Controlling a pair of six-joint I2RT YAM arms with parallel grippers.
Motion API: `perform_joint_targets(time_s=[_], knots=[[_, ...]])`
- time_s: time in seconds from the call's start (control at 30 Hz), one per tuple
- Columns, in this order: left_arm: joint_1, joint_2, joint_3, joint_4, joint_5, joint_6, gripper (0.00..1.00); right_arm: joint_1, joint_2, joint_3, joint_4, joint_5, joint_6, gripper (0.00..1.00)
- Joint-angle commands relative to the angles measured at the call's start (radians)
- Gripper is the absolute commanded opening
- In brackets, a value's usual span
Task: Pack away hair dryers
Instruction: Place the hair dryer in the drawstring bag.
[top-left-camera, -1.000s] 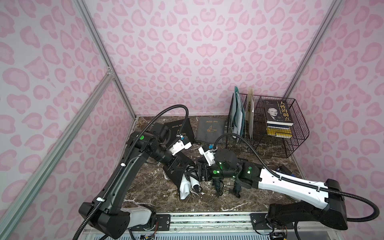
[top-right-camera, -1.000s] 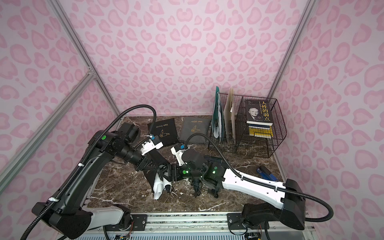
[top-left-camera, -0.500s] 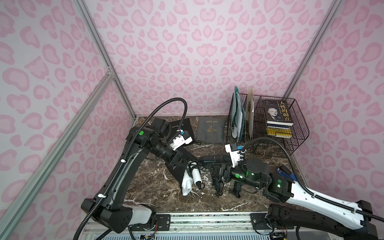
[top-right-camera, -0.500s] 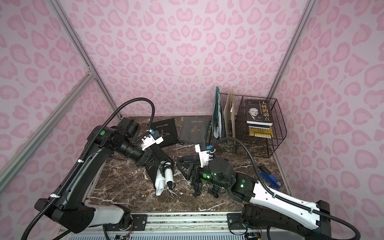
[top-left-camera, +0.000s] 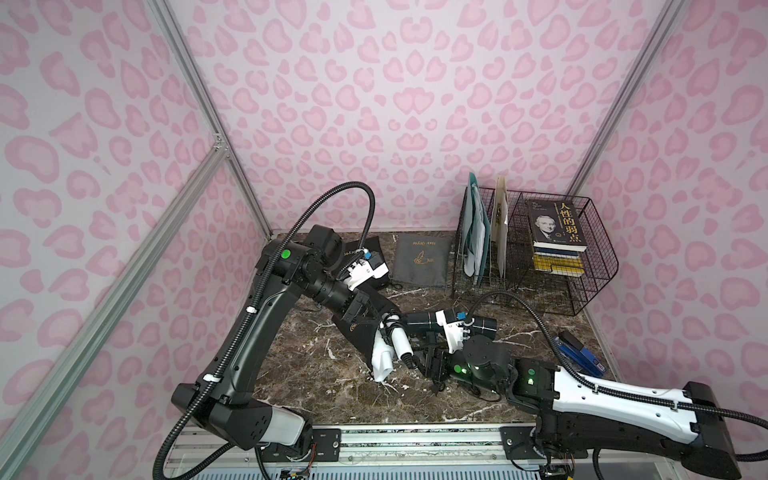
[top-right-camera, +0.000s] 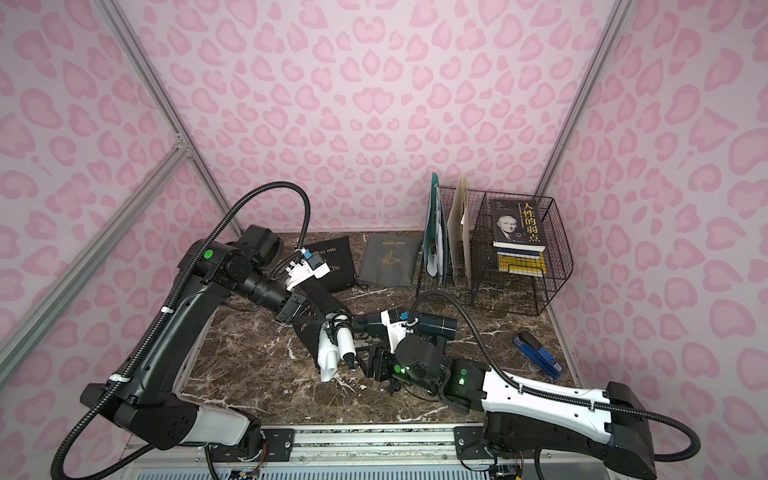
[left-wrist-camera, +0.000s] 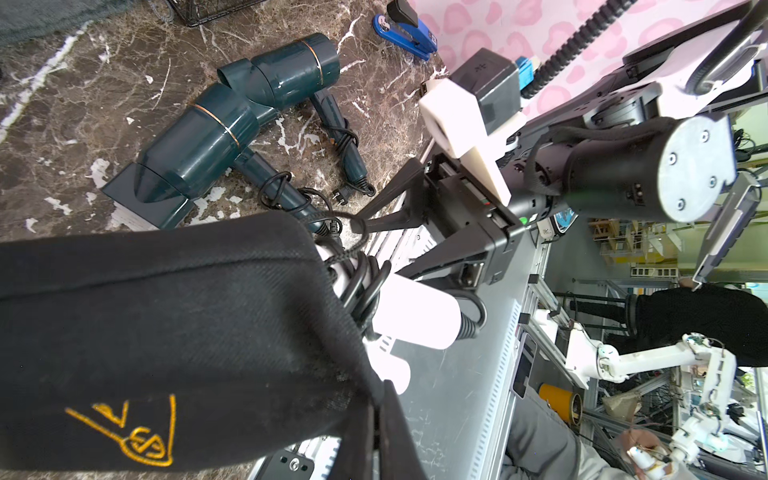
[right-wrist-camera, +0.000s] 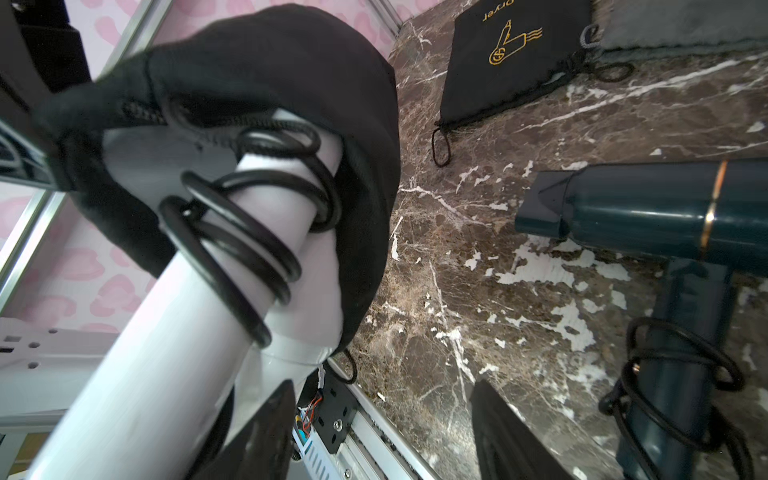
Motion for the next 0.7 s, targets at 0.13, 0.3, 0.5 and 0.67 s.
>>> perform_joint_targets(time_s=[0.13, 0.3, 0.5, 0.67], knots=[[0.0, -0.003, 0.02, -0.027, 0.086, 0.003, 0.02, -0.004, 0.024, -0.05, 0.193, 0.011, -0.021, 0.66], [0.0, 0.0, 0.018, -0.03, 0.113, -0.002, 0.01, -0.003, 0.042, -0.043, 0.272, -0.046, -0.054, 0.66], [0.0, -0.004, 0.021, -0.037, 0.145, 0.001, 0.02, -0.003, 0.072, -0.042, 0.316, -0.038, -0.062, 0.66], [0.0, -0.007, 0.018, -0.042, 0.167, 0.003, 0.02, -0.003, 0.094, -0.036, 0.357, -0.04, -0.077, 0.66]])
